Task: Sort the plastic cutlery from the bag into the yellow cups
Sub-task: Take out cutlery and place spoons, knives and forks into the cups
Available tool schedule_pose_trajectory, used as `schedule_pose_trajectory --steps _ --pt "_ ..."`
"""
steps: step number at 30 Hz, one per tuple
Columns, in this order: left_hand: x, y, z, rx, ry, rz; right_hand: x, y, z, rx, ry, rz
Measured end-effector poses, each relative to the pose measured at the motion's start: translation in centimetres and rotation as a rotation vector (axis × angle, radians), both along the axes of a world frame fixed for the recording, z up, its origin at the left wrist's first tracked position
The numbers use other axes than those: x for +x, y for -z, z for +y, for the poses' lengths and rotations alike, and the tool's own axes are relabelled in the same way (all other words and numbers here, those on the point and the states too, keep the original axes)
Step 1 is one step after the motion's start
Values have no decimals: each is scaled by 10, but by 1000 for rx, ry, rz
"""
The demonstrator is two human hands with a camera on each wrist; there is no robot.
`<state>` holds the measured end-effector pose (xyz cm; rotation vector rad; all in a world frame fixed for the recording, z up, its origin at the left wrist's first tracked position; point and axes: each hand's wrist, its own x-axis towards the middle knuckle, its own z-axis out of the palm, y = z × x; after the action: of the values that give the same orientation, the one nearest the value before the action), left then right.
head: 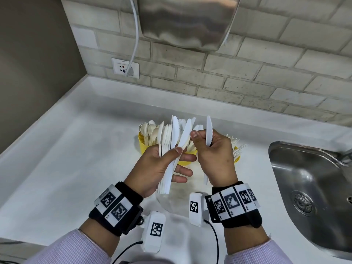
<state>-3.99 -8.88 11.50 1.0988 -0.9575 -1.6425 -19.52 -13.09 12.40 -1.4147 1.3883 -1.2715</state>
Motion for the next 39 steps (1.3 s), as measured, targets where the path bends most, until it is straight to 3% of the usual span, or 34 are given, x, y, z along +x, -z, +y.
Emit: schedule_pose_trajectory --steps 5,13,21,25,27,30,32,35,39 --pt "0 -1 -2 -6 -4 -27 7 7 -1 -128 67 169" --pt "-3 -6 -2 -66 -14 -151 13 11 -6 -302 155 289" --pt "-3 -10 3 -157 42 -221 12 13 -11 -244 180 273" --pt "-2 -9 5 -142 71 -206 10 9 -10 -154 218 174" --pt "-2 -9 6 -130 87 -189 8 3 -9 -50 189 24" --pt "-2 -10 6 -123 96 -146 6 -5 -4 147 42 -283" --pt "-4 -13 7 -125 107 -110 7 -15 3 211 -88 -372" --pt "-5 -14 8 -130 129 -82 7 -23 9 225 -196 -409" --pt "-6 -13 8 -117 112 -62 6 -27 10 177 -260 -326"
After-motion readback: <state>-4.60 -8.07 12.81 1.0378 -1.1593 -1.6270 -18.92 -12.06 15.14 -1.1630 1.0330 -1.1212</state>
